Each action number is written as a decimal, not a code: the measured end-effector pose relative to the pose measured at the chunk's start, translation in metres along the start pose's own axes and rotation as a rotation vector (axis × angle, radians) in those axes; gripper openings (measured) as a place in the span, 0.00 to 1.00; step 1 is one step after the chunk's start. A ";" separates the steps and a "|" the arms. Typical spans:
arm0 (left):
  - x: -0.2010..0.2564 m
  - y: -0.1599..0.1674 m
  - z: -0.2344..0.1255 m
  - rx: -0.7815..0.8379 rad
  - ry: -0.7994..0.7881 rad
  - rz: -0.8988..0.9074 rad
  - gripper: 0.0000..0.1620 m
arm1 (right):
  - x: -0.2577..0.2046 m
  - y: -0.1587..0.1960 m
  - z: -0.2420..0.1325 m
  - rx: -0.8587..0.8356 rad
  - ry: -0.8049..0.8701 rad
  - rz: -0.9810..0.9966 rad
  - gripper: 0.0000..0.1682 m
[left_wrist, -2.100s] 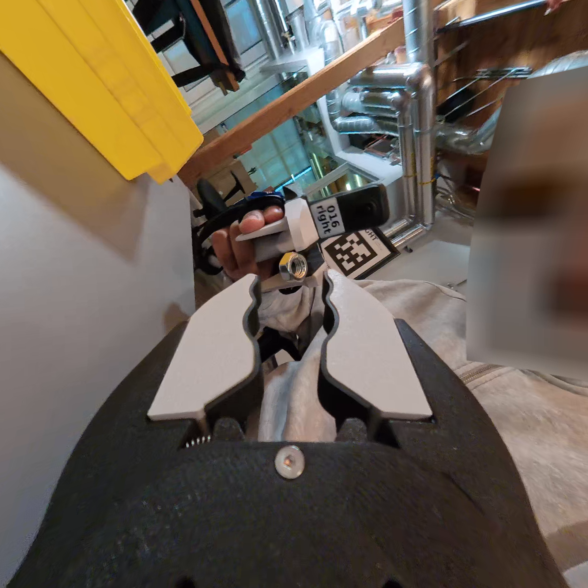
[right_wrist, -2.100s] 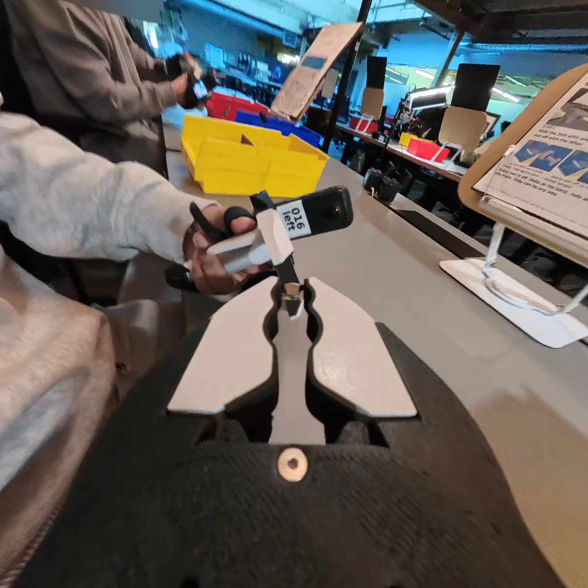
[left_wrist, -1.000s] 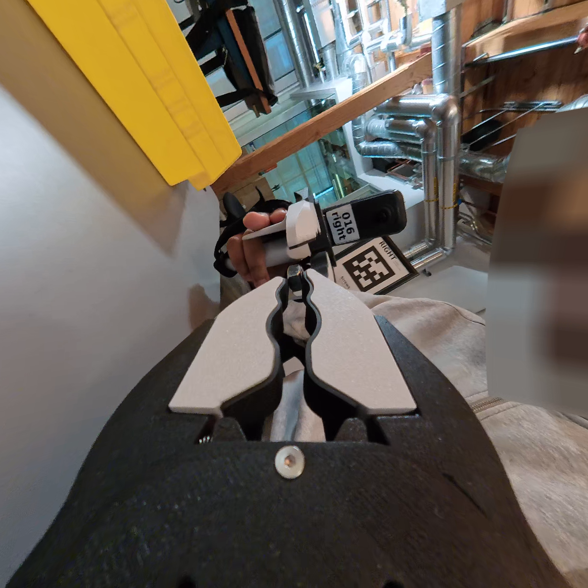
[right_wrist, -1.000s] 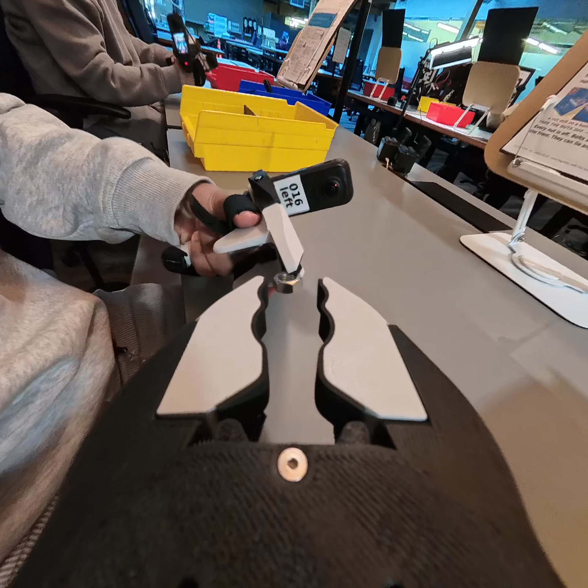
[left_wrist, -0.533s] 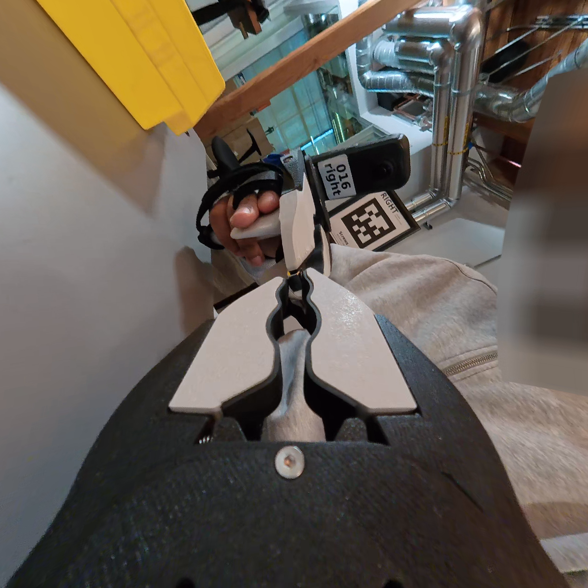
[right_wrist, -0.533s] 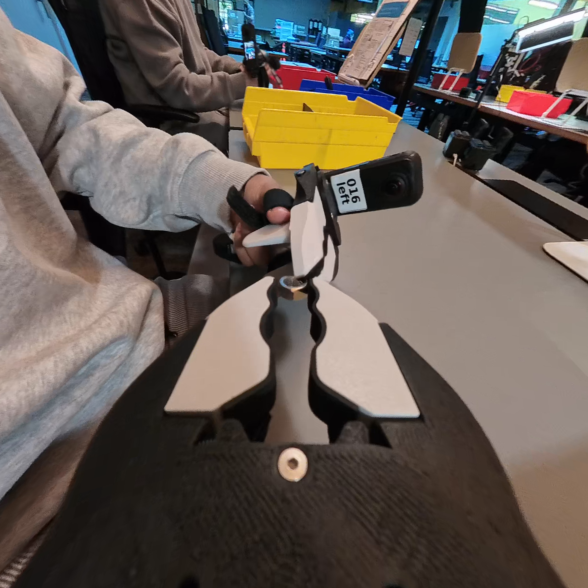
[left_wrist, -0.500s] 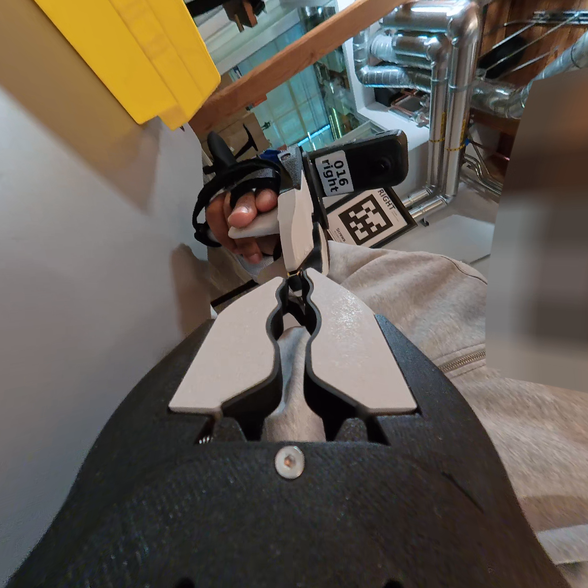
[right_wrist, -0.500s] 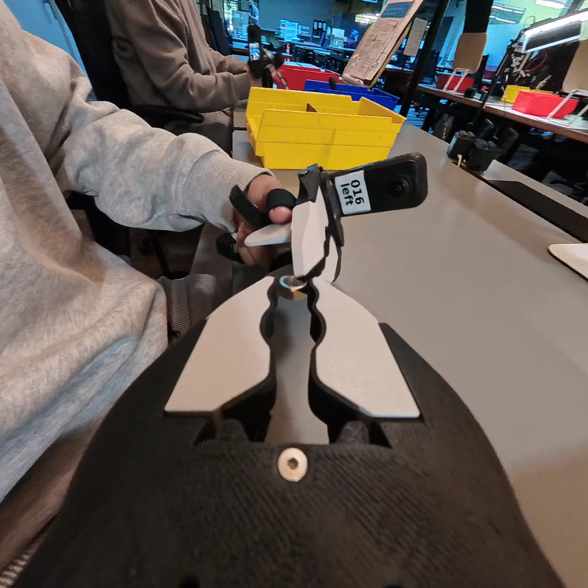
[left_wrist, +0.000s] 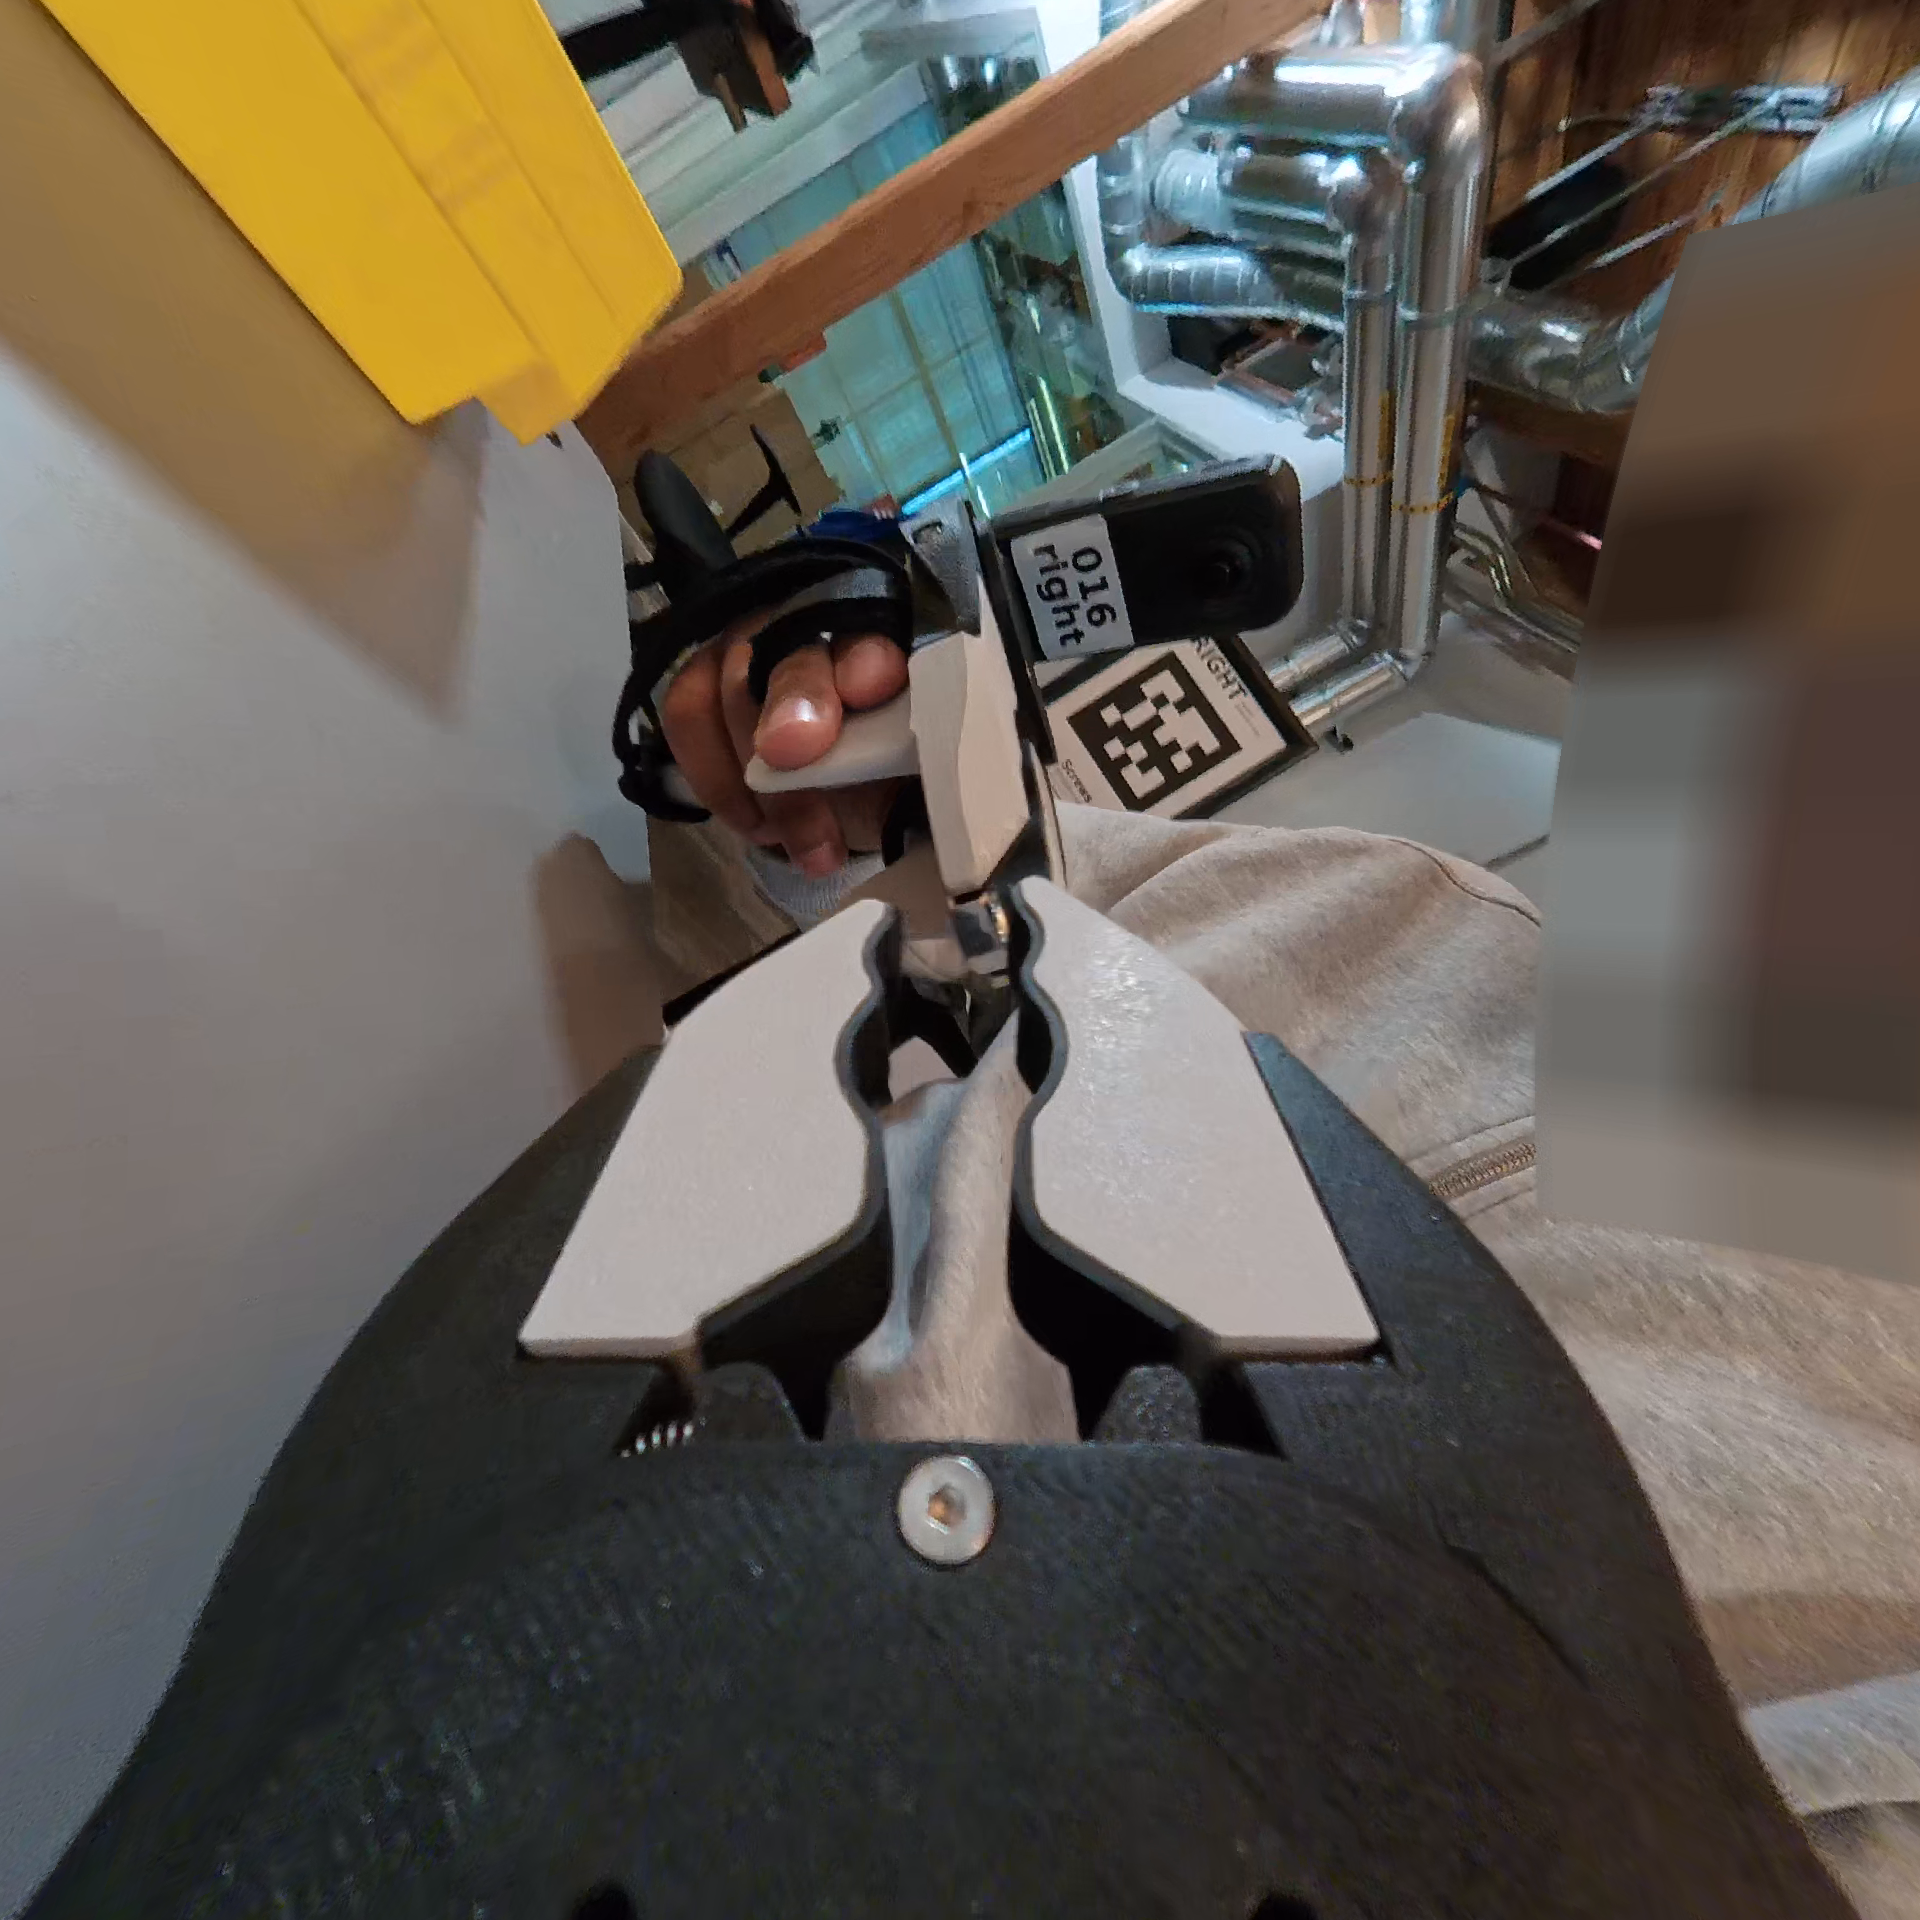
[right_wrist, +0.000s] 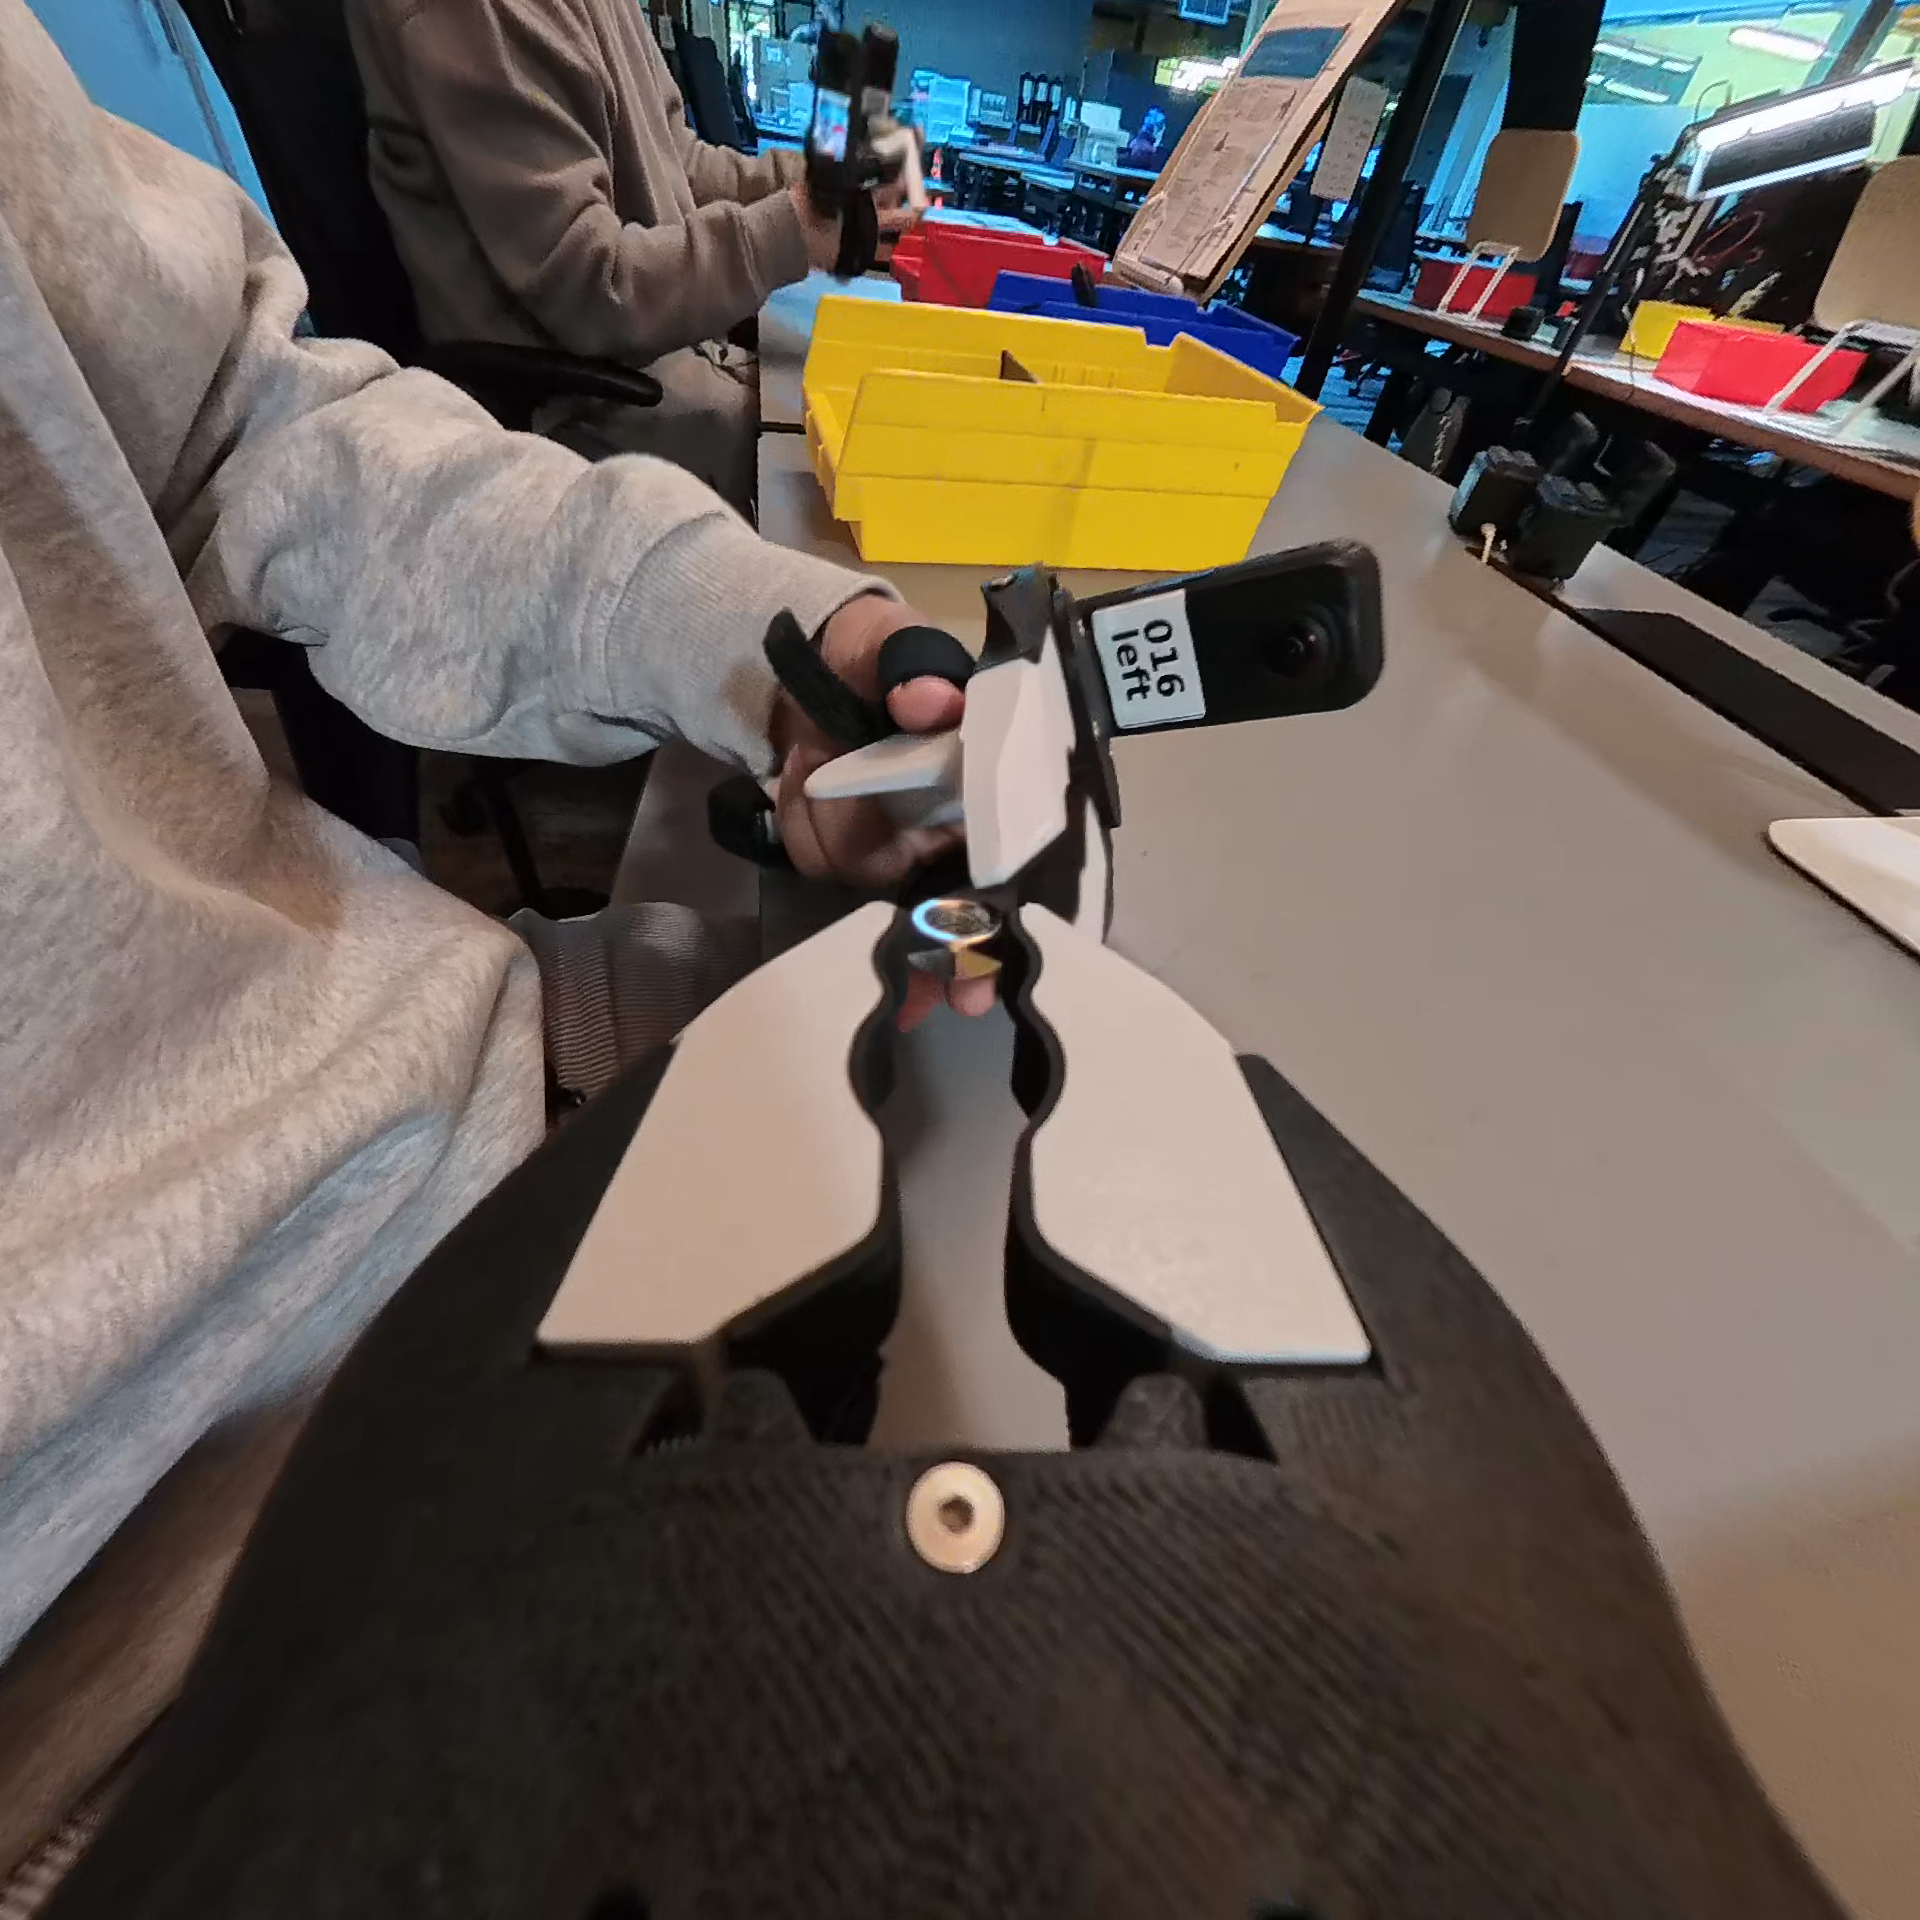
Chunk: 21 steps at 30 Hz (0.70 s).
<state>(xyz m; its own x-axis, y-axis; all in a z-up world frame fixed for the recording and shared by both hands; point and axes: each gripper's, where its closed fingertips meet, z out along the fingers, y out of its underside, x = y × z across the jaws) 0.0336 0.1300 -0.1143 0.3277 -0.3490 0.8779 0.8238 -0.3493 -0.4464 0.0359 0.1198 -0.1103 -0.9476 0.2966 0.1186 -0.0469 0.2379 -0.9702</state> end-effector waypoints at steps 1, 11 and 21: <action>-0.002 -0.003 -0.001 0.016 -0.006 -0.004 0.16 | 0.002 -0.002 -0.001 0.011 0.009 0.004 0.10; -0.006 -0.016 -0.009 0.087 -0.069 0.046 0.21 | 0.022 -0.009 -0.013 0.069 0.088 0.062 0.10; 0.036 -0.059 -0.118 0.192 -0.632 0.404 0.20 | 0.030 -0.004 -0.018 0.081 0.136 0.127 0.10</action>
<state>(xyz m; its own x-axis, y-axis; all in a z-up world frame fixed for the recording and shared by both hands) -0.0576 0.0350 -0.0771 0.7743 0.1657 0.6108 0.6308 -0.1238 -0.7660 0.0128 0.1444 -0.0994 -0.8962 0.4433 0.0165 0.0398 0.1174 -0.9923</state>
